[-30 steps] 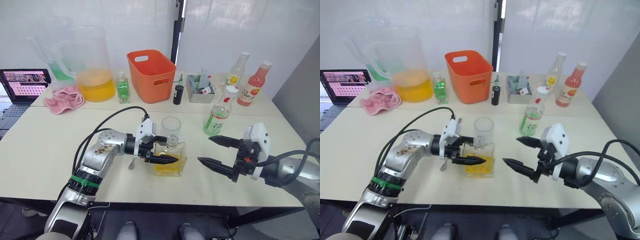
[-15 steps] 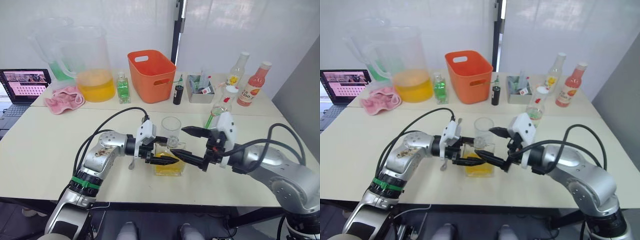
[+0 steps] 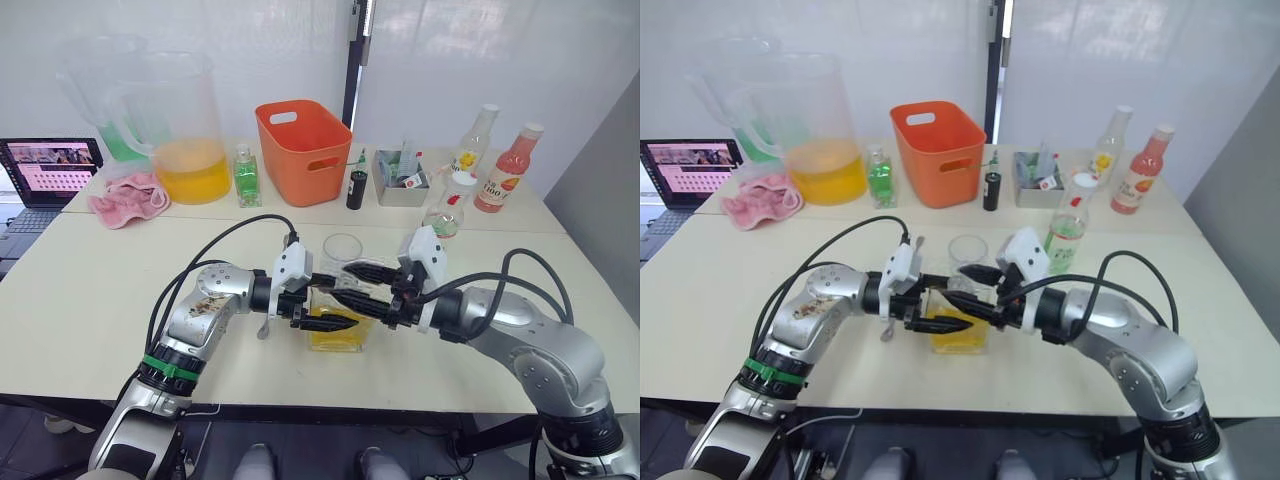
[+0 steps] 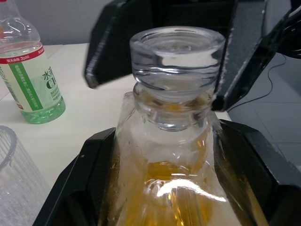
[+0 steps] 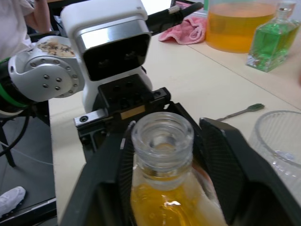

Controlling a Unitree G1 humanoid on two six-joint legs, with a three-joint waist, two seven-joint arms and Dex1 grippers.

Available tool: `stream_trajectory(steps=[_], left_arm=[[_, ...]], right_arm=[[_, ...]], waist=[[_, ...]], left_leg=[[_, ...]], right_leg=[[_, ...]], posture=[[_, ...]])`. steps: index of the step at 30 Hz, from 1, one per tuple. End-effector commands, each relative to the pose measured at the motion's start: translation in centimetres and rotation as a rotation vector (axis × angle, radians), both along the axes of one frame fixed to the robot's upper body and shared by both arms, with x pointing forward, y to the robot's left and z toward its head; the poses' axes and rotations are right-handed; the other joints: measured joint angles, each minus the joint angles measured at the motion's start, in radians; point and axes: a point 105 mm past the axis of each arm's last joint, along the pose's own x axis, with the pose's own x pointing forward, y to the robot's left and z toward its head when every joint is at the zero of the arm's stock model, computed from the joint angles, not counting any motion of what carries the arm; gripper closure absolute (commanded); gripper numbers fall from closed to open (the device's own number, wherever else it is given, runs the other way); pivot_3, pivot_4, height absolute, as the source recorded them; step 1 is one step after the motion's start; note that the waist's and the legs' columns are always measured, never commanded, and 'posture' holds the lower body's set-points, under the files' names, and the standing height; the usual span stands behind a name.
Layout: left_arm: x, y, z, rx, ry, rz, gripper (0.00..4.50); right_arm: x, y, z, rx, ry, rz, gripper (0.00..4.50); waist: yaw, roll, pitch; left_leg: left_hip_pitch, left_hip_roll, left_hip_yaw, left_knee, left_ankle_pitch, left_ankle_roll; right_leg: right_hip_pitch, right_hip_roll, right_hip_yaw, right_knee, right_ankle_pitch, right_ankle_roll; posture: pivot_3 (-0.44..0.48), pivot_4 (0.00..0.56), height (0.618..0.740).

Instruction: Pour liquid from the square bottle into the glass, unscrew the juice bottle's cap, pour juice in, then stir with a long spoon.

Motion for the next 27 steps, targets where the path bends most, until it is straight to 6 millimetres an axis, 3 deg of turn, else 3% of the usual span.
stream_trajectory(steps=[1, 18, 25, 27], left_arm=[[-0.3, -0.2, -0.7, 0.039, -0.017, -0.007, 1.7], [-0.2, 0.3, -2.6, 0.141, 0.021, 0.014, 1.7], [-0.1, -0.2, -2.8, 0.132, 0.026, 0.011, 1.7], [0.0, -0.4, -2.7, 0.126, 0.025, 0.01, 1.7]], right_arm=[[0.1, 0.0, 0.6, -0.015, -0.042, -0.008, 3.42], [-0.7, -0.5, 4.2, 0.112, -0.139, 0.032, 3.42], [1.2, -7.1, 5.4, 0.13, -0.19, -0.211, 3.42], [2.1, -10.6, 5.3, 0.138, -0.18, -0.343, 3.42]], waist=[[0.0, 0.0, 0.0], [0.0, 0.0, -0.001], [0.005, 0.0, -0.001], [0.005, 0.001, -0.002]], left_leg=[[0.0, 0.0, 0.0, 0.0, 0.0, 0.0], [0.001, 0.0, 0.0, 0.0, 0.0, 0.0], [0.001, 0.0, 0.0, 0.0, 0.0, 0.0], [0.001, 0.0, 0.0, 0.0, 0.0, 0.0]], right_leg=[[0.0, 0.0, 0.0, 0.0, 0.0, 0.0], [0.001, 0.0, 0.0, 0.0, 0.0, 0.0], [0.002, 0.0, 0.0, -0.001, -0.002, -0.003], [0.002, 0.0, 0.0, -0.001, -0.002, -0.003]], posture=[[0.0, 0.15, 0.703], [0.0, 0.15, 0.703], [0.0, 0.15, 0.703], [0.0, 0.15, 0.703]])
